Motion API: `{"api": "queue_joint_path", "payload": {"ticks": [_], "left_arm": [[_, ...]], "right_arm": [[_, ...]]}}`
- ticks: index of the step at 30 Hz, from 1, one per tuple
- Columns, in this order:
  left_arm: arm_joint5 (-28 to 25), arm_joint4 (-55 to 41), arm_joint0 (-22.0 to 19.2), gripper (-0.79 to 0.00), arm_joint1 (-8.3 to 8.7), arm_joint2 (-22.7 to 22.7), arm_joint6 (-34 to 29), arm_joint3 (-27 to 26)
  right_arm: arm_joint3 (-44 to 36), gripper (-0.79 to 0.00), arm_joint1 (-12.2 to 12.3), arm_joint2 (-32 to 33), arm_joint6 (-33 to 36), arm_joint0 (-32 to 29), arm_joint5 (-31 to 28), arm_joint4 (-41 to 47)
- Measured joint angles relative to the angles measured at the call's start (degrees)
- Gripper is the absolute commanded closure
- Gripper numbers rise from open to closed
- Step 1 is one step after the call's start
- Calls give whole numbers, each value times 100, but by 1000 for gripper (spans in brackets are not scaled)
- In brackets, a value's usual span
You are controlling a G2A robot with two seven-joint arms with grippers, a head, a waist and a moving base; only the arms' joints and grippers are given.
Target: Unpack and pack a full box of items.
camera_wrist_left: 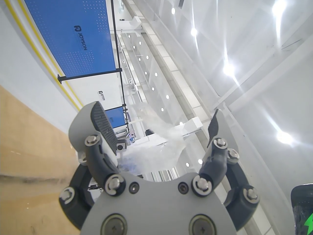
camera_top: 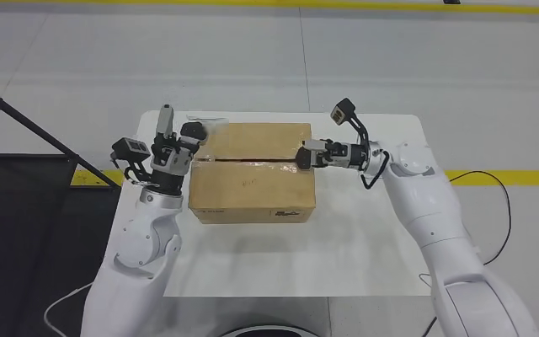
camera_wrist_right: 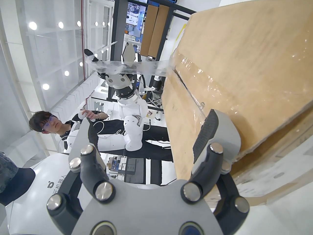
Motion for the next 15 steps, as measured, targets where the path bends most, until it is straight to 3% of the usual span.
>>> {"api": "queue_joint_path", "payload": {"ticks": [11, 15], "left_arm": [[110, 200, -213, -785, -89, 389, 21, 210], [114, 243, -235, -785, -115, 435, 58, 216]], "right_arm": [[-581, -785, 114, 92, -12, -344, 158, -130], [-764, -785, 164, 123, -305, -384, 3, -513]]}}
